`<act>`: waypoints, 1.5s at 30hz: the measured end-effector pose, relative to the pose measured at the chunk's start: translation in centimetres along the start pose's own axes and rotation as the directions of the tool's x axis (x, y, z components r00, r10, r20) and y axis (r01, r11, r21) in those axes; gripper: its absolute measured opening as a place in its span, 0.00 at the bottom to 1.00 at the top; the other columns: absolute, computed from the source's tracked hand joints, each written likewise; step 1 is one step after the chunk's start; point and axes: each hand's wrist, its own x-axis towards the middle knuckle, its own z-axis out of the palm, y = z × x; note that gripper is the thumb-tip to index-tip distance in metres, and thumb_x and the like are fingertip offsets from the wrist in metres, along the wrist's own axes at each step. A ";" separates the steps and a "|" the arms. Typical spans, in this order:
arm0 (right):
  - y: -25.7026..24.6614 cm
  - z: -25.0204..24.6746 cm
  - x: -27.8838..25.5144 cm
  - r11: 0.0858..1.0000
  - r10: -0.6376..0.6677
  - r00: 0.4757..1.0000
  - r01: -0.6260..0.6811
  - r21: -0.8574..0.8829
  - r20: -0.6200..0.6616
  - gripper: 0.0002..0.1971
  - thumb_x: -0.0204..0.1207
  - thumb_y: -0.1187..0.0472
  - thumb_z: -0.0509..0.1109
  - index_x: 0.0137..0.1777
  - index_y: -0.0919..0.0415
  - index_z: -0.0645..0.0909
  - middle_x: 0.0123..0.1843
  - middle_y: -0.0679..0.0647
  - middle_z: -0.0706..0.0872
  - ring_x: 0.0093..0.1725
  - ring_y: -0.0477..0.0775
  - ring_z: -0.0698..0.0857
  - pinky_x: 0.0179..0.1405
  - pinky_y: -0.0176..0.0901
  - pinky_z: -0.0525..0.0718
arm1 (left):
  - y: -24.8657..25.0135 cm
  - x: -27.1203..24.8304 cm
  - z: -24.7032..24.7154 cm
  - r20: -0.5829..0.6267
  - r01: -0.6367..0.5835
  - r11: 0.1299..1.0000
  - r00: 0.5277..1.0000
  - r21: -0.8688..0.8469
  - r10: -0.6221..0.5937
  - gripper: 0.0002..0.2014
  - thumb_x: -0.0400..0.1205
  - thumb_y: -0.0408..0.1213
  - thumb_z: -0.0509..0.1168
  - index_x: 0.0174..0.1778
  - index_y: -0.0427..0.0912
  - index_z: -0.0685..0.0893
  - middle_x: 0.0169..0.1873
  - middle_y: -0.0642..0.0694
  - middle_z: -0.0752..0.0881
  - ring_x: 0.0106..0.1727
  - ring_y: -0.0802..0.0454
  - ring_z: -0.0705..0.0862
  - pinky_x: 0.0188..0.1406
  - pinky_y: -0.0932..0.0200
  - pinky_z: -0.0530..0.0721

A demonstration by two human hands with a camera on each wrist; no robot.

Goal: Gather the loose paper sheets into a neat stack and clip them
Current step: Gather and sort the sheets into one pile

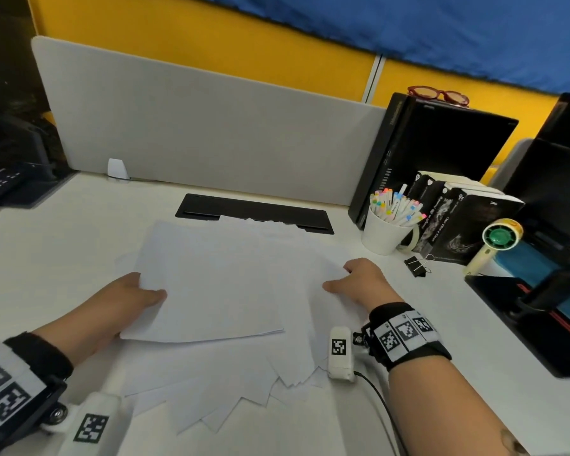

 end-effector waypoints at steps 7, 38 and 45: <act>-1.4 -1.0 -0.9 0.960 -0.094 0.885 0.202 0.195 -0.456 0.16 0.85 0.61 0.64 0.71 0.62 0.79 0.67 0.63 0.84 0.67 0.66 0.82 0.62 0.50 0.79 | -0.2 0.2 0.0 -0.048 0.029 0.997 0.998 -0.076 -0.033 0.10 0.87 0.32 0.67 0.63 0.36 0.82 0.57 0.34 0.89 0.58 0.29 0.88 0.66 0.30 0.84; 1.1 2.2 1.2 0.970 -0.064 0.997 0.050 0.240 0.049 0.52 0.65 0.46 0.86 0.85 0.52 0.60 0.82 0.54 0.70 0.80 0.60 0.71 0.73 0.52 0.73 | -1.3 1.4 -0.3 0.001 0.042 0.981 0.999 -0.191 -0.042 0.18 0.81 0.31 0.74 0.66 0.37 0.82 0.57 0.37 0.92 0.55 0.32 0.91 0.59 0.32 0.88; 1.2 1.9 1.7 0.977 0.007 0.997 0.009 0.212 -0.075 0.39 0.50 0.40 0.87 0.62 0.47 0.77 0.60 0.50 0.81 0.64 0.57 0.79 0.68 0.55 0.79 | -1.3 1.2 -0.4 0.004 0.050 0.986 0.999 -0.160 -0.050 0.21 0.78 0.34 0.77 0.66 0.38 0.82 0.56 0.37 0.92 0.54 0.32 0.92 0.60 0.28 0.87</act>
